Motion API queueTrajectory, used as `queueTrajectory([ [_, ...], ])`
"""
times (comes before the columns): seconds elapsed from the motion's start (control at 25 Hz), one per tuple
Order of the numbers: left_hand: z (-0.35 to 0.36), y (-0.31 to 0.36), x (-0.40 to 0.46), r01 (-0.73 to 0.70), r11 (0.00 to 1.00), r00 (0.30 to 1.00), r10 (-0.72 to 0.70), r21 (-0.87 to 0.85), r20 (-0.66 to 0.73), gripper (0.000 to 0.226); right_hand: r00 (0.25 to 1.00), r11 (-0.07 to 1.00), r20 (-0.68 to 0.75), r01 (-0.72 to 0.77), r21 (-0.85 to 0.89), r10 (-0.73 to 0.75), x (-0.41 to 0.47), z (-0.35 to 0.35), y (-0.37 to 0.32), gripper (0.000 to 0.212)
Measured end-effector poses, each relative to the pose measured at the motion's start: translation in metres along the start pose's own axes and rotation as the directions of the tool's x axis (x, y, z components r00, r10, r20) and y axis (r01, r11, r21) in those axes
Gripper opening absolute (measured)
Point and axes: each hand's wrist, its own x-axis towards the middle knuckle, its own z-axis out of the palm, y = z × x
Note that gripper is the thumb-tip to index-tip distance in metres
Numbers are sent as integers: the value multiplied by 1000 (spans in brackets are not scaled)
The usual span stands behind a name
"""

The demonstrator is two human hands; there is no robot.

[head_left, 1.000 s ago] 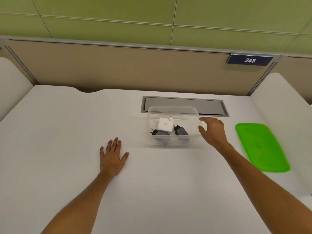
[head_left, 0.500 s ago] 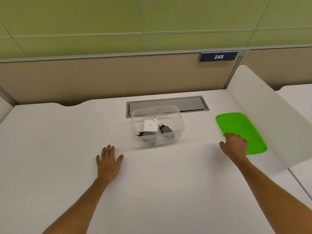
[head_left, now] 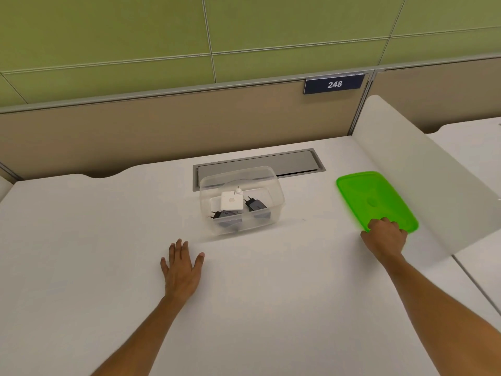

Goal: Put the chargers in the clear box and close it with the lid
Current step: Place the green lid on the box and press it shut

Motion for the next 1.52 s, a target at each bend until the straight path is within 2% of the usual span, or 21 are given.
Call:
queueTrajectory([
  [0.24,-5,-2,4,2,1000,999,-2,-9,-39,61,999,1000,-49,0,20,1,3,8,2,20],
  [0.36,-9,0,6,-7,1000,998,5,-29,-64,60,984,995,-176,8,102,10,8,1,-3,17],
  [0.44,-13,3,8,-15,999,996,10,-49,-90,59,960,976,-277,26,216,36,13,-12,-10,14],
  [0.56,-24,10,13,-35,995,990,22,-91,-141,57,920,917,-375,46,395,115,25,-39,-22,17],
  [0.72,-40,26,20,-77,983,977,41,-169,-207,54,889,799,-389,45,600,242,35,-82,-40,19],
  [0.96,-56,58,21,-181,939,963,109,-293,-245,55,836,691,-482,186,699,262,24,-133,-71,21],
  [1.16,-68,87,19,-251,859,956,148,-447,-253,56,794,560,-556,353,750,245,6,-175,-98,23],
  [1.32,-80,112,23,-235,758,969,135,-609,-206,58,852,449,-494,379,809,173,-1,-195,-122,25],
  [1.52,-93,134,35,-122,639,993,74,-760,-97,59,959,195,-284,277,941,8,-3,-198,-158,18],
])
